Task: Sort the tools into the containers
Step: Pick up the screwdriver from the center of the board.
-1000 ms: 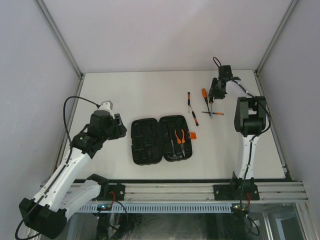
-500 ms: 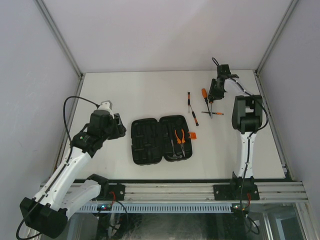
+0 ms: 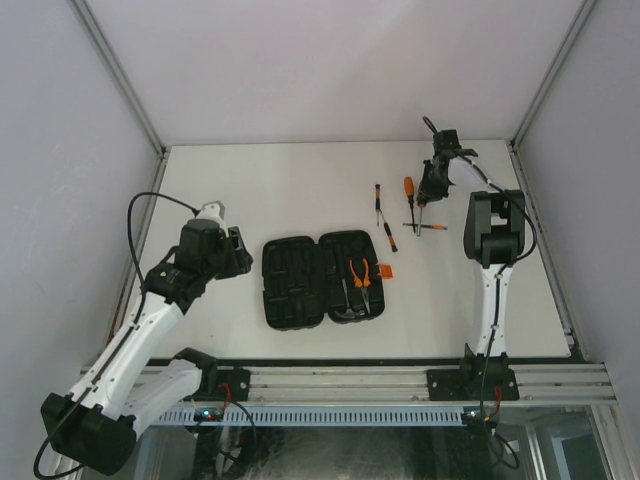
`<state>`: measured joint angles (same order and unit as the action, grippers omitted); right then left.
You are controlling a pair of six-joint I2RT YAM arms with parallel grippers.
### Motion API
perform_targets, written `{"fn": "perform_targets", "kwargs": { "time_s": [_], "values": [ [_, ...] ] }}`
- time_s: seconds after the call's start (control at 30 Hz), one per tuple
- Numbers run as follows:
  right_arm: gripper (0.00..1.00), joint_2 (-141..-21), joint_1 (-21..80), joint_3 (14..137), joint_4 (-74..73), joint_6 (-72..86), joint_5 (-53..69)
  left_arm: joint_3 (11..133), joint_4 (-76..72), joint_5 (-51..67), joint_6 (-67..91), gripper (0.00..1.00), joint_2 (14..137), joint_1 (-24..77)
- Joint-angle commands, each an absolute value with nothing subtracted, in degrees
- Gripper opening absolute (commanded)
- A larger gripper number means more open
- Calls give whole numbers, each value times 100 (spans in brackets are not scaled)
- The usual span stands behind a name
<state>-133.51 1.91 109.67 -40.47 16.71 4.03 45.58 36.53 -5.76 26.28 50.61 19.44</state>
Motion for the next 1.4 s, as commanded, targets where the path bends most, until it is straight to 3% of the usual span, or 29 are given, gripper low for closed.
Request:
{"fn": "perform_targets", "kwargs": {
  "time_s": [0.0, 0.13, 0.37, 0.6, 0.93, 1.13, 1.37],
  "values": [
    [8, -12539, 126, 10663, -3731, 1579, 68, 4765, 3457, -534, 2532, 56, 5031, 1880],
    [1, -11767, 71, 10023, -3034, 1703, -67, 4762, 3459, -558, 2531, 55, 5011, 1859],
    [0, -10477, 7, 8996, -2306, 2046, -5, 4746, 3466, -657, 2542, 55, 4886, 1827],
    [0, -8899, 6, 7586, -867, 2979, 1157, 4722, 3498, -862, 2552, 56, 4661, 1806],
    [0, -6957, 1295, 5629, 911, 3056, 974, 4622, 3362, -860, 2574, 56, 4324, 1792],
    [0, -6165, 2383, 4660, 1874, 2273, 688, 4604, 3224, -706, 2550, 57, 4239, 1790],
    [0, -5882, 3035, 4354, 1646, 2706, 336, 4575, 3000, -307, 2420, 57, 4081, 1796]
  ]
}}
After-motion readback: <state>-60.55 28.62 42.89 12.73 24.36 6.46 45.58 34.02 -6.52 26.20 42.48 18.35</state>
